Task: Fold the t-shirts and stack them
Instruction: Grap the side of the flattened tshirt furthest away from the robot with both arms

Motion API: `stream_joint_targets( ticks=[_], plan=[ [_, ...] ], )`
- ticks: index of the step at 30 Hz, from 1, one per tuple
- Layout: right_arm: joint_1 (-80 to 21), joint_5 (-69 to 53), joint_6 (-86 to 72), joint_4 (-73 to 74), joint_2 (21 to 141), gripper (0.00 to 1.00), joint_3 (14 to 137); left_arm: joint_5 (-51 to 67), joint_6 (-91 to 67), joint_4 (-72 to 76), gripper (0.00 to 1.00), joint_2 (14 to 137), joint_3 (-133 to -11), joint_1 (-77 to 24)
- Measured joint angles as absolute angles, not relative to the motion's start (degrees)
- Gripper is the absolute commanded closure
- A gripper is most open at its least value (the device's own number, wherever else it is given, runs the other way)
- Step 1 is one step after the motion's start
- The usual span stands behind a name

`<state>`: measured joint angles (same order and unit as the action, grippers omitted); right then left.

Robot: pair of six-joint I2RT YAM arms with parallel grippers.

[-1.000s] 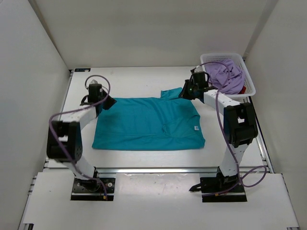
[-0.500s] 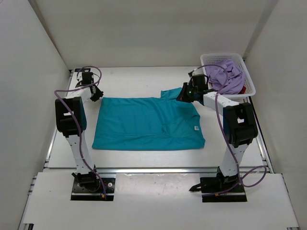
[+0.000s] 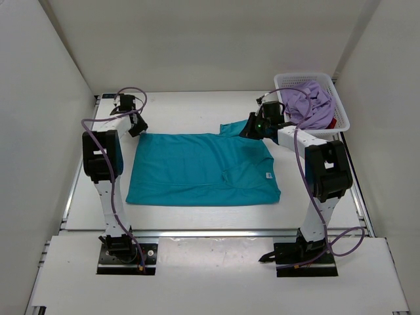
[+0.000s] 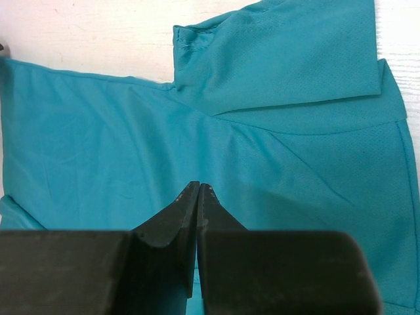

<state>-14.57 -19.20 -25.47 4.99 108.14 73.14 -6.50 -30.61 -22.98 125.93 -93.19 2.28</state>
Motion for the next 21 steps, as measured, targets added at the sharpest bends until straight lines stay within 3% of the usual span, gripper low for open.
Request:
stream_joint_targets(
  ticks=[7,13,18,21],
  plan=[
    [-14.41,-19.55,-25.71,4.38,108.18,1.00,73.14,-6.52,-30.37,-23.55,0.76,125.93,-93.17,2.48],
    [-13.04,-19.38,-25.96,4.23,108.92,0.88,73.19,-6.52,-30.52,-22.63,0.87,125.78,-92.33,2.76],
    [-11.16,-17.47,-25.65,5.74,113.10,0.72,76.60,-6.13,-30.85,-21.78,0.97,125.36,-91.46,3.03],
    [-10.17,-15.62,-25.08,7.62,117.34,0.71,81.45,-5.37,-31.05,-21.69,1.00,125.08,-91.09,3.27]
  ],
)
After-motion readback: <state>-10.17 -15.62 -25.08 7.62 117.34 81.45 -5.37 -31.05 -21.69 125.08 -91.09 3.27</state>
